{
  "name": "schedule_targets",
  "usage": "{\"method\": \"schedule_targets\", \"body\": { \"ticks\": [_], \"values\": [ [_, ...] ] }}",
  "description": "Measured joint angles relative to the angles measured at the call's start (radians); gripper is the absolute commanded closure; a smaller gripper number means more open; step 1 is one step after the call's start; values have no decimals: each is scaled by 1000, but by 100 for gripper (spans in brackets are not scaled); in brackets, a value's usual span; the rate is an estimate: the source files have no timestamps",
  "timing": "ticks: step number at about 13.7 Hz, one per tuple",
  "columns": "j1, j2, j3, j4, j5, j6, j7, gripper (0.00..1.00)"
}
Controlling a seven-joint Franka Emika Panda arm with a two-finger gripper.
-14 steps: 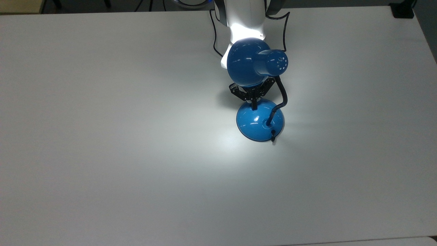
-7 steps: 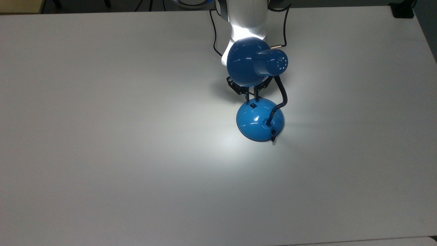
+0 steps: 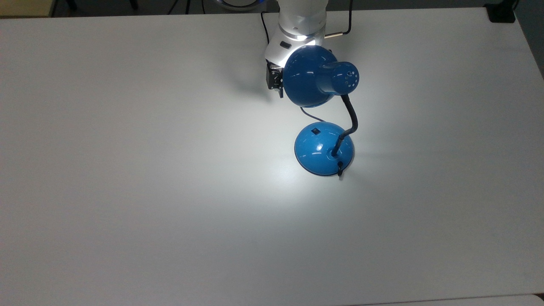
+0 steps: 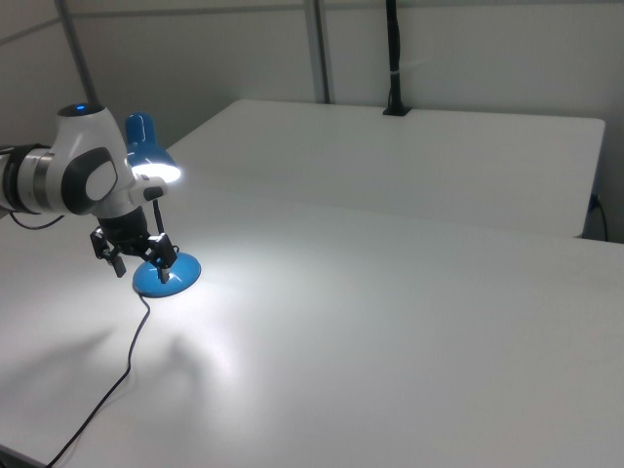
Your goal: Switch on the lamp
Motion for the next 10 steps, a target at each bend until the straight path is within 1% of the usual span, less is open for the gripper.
{"method": "schedule_targets", "body": {
  "ticks": [3, 4, 6, 8, 10],
  "values": [
    [-55, -52, -2, 5, -5, -125, -8, 0],
    [-82, -87, -2, 8, -9, -181, -18, 0],
    [-121, -130, -3, 37, -13, -258, -29, 0],
    [-171, -155, -3, 121, -14, -377, -51, 0],
    [-223, -160, -5, 225, -14, -474, -68, 0]
  ]
}}
